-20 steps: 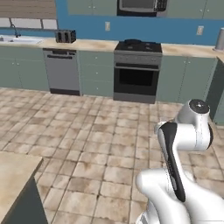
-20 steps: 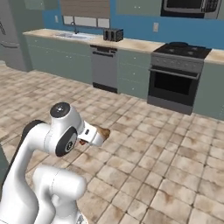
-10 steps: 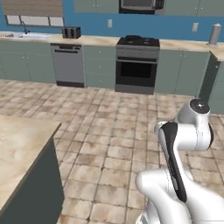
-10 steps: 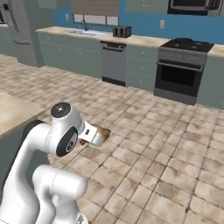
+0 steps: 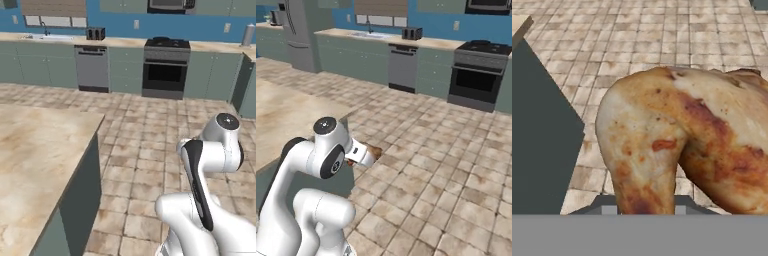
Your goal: Take the chicken drumsticks from the pan and place one on each plate on the dining counter.
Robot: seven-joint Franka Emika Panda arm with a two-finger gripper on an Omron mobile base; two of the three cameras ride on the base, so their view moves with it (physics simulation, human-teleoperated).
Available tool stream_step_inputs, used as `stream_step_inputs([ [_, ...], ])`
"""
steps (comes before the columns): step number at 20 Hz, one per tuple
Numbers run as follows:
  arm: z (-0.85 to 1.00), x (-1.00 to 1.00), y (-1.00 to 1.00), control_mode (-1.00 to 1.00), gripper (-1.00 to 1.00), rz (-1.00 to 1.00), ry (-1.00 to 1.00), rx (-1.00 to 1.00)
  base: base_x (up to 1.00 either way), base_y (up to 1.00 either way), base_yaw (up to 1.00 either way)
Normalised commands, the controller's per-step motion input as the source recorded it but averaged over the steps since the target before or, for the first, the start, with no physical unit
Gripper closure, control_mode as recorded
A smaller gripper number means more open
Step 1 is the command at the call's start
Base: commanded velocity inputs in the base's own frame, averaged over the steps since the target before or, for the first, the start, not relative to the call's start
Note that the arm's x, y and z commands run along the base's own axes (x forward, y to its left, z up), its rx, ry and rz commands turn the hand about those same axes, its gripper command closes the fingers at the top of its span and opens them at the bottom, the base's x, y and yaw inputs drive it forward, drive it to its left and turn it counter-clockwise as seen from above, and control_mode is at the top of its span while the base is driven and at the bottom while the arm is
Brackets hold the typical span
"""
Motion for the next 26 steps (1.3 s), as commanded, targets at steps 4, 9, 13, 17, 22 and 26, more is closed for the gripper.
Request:
stream_step_inputs([
  [4, 0.0, 0.0, 0.0, 1.0, 1.0, 0.0, 0.0, 0.0, -1.0, 0.94, 0.0],
  [9, 0.0, 0.0, 0.0, 1.0, 1.0, 0.0, 0.0, 0.0, -1.0, 0.52, 0.05],
  [13, 0.0, 0.0, 0.0, 1.0, 1.0, 0.0, 0.0, 0.0, -1.0, 0.82, 0.03],
  [17, 0.0, 0.0, 0.0, 1.0, 1.0, 0.0, 0.0, 0.0, -0.97, 1.0, 0.0],
  [22, 0.0, 0.0, 0.0, 1.0, 1.0, 0.0, 0.0, 0.0, -0.39, 1.0, 0.0],
  [26, 0.0, 0.0, 0.0, 1.0, 1.0, 0.0, 0.0, 0.0, -0.07, 1.0, -0.05],
])
